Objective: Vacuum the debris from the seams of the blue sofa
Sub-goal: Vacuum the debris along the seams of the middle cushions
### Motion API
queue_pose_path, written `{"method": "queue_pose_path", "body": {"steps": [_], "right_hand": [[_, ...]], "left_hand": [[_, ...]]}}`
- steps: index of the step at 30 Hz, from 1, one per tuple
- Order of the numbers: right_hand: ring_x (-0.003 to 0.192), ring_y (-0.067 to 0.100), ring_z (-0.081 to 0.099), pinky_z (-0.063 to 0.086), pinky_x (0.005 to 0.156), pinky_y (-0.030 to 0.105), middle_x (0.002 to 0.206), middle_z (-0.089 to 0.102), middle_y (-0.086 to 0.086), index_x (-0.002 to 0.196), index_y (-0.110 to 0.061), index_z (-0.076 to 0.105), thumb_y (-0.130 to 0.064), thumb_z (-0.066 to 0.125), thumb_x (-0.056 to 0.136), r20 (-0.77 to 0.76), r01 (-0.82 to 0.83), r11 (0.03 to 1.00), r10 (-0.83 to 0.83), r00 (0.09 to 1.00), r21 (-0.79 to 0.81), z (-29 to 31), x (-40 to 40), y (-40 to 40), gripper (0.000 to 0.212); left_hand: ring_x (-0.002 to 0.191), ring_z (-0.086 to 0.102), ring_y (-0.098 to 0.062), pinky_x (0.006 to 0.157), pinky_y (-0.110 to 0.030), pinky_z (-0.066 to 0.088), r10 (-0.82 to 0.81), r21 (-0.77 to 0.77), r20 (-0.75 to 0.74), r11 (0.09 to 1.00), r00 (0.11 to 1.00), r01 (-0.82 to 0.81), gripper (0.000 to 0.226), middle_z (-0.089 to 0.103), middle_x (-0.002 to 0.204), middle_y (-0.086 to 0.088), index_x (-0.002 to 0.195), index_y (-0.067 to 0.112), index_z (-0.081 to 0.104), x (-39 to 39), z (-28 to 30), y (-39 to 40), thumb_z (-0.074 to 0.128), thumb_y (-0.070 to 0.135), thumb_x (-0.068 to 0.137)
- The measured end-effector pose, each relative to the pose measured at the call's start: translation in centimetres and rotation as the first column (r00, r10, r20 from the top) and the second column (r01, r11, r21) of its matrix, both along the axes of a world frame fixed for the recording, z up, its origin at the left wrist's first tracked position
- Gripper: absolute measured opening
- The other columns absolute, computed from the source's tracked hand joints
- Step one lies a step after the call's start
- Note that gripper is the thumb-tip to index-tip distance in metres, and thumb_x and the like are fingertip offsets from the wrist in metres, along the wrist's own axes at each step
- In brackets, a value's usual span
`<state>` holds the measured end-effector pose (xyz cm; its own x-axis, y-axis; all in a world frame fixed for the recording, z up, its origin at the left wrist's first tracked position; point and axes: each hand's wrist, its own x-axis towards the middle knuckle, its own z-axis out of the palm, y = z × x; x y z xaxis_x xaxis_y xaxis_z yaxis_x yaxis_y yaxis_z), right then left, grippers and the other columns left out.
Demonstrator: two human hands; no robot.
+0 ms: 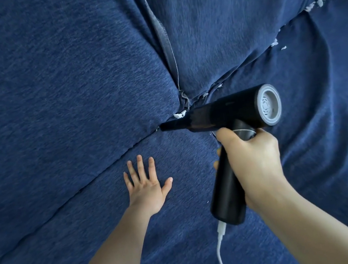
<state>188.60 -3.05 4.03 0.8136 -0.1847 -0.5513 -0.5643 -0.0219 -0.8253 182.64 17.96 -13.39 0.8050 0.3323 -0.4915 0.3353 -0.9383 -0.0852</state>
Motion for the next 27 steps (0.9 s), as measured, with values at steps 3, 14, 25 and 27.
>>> {"method": "queue_pose_path", "body": {"steps": [3, 14, 25, 27], "right_hand": [[0.048, 0.024, 0.070, 0.065, 0.070, 0.051, 0.047, 0.065, -0.001, 0.083, -0.011, 0.067, -0.027, 0.072, 0.076, 0.000, -0.005, 1.000, 0.005, 1.000, 0.020, -0.3, 0.4, 0.0, 0.019], [0.041, 0.021, 0.065, 0.061, 0.060, 0.040, 0.046, 0.063, -0.002, 0.089, -0.008, 0.066, -0.022, 0.072, 0.080, -0.127, 0.002, 0.985, 0.020, 0.992, 0.175, -1.9, 2.4, -0.8, 0.018], [0.047, 0.017, 0.070, 0.064, 0.067, 0.036, 0.068, 0.073, 0.003, 0.089, -0.011, 0.067, -0.027, 0.071, 0.079, -0.135, -0.091, 0.985, 0.111, 0.985, 0.147, -2.0, 4.0, -1.6, 0.019], [0.044, 0.015, 0.069, 0.063, 0.066, 0.034, 0.074, 0.074, 0.005, 0.090, -0.012, 0.065, -0.027, 0.071, 0.081, -0.151, -0.093, 0.985, 0.115, 0.982, 0.147, -2.0, 4.0, -1.9, 0.018]], "left_hand": [[0.141, -0.028, -0.038, 0.116, -0.055, -0.011, 0.008, 0.000, 0.000, 1.000, 1.000, -0.008, 0.091, -0.031, 0.154, -0.013, 0.150, 0.018, -0.020, -0.1, 0.0, 0.0, 0.004, 0.071, 0.080], [0.142, -0.028, -0.036, 0.116, -0.053, -0.012, 0.029, 0.023, -0.024, 0.999, 0.999, -0.028, 0.090, -0.030, 0.155, -0.011, 0.150, 0.017, -0.020, 0.3, 0.1, -0.3, 0.006, 0.070, 0.081], [0.140, -0.031, -0.035, 0.117, -0.052, -0.012, 0.121, 0.025, -0.147, 0.993, 0.982, -0.119, 0.084, -0.035, 0.153, -0.010, 0.149, 0.017, -0.022, 1.7, 0.7, -0.9, 0.022, 0.063, 0.094], [0.141, -0.030, -0.034, 0.117, -0.052, -0.012, 0.135, 0.013, -0.139, 0.991, 0.981, -0.135, 0.083, -0.032, 0.154, -0.010, 0.150, 0.017, -0.017, 1.9, 0.8, -0.9, 0.025, 0.062, 0.094]]}}
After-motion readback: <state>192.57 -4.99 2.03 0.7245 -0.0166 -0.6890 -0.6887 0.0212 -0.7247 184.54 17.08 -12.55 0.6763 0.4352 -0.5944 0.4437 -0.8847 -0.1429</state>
